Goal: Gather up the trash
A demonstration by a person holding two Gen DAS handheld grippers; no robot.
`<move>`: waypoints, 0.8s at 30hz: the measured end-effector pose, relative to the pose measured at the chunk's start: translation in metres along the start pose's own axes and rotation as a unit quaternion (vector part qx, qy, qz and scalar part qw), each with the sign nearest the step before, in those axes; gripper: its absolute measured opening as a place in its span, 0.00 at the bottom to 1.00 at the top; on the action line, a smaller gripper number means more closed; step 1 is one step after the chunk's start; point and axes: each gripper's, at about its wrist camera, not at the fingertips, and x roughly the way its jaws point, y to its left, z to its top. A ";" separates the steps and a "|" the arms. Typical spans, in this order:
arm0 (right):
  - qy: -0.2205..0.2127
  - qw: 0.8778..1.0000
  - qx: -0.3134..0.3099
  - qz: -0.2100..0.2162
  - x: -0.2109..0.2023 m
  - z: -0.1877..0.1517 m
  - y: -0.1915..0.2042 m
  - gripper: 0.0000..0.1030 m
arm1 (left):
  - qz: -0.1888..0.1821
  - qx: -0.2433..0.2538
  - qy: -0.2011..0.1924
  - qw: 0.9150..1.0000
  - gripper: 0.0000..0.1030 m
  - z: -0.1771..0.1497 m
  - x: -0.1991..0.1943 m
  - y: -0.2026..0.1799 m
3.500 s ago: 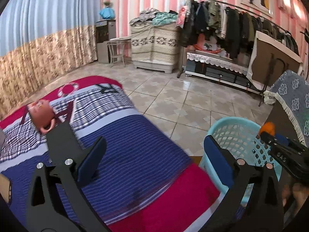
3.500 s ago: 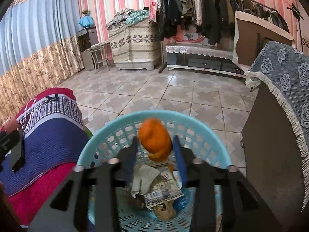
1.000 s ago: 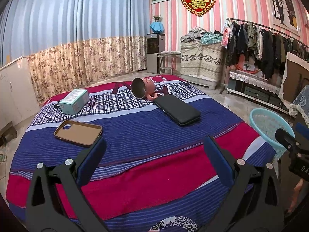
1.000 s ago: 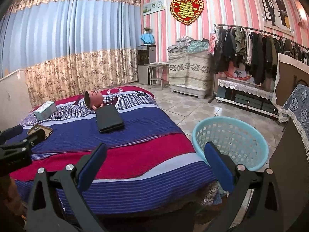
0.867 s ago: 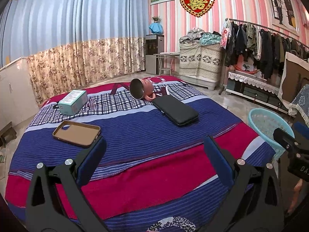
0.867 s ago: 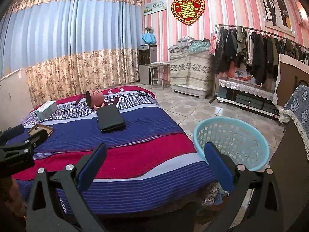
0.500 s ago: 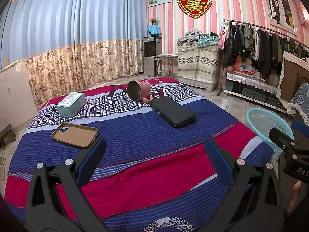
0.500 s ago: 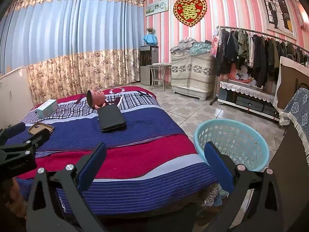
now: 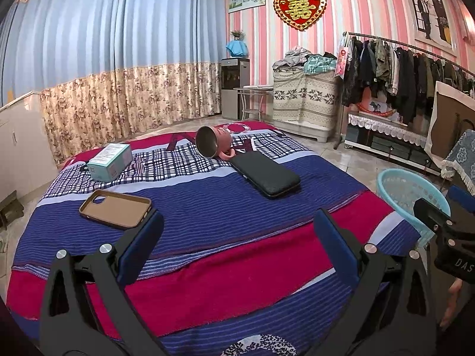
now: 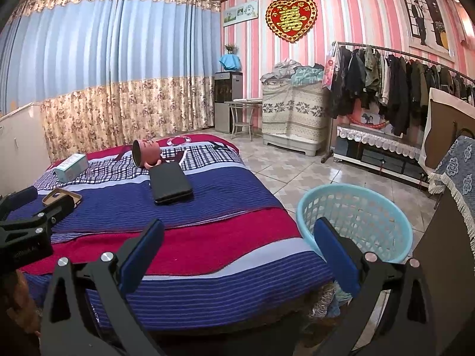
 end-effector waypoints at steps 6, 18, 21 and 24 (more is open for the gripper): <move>0.000 1.000 -0.001 0.000 -0.001 0.001 -0.001 0.96 | 0.003 0.002 -0.004 1.000 0.95 0.001 0.000 0.001; -0.002 1.000 0.000 -0.002 -0.002 0.002 -0.002 0.96 | 0.004 0.003 -0.007 1.000 0.95 0.002 0.000 0.002; -0.004 1.000 0.000 -0.003 -0.002 0.003 -0.003 0.96 | 0.006 0.003 -0.009 1.000 0.95 0.003 0.001 0.003; -0.004 1.000 0.000 -0.003 -0.002 0.003 -0.003 0.96 | 0.005 0.003 -0.008 1.000 0.95 0.003 0.002 0.003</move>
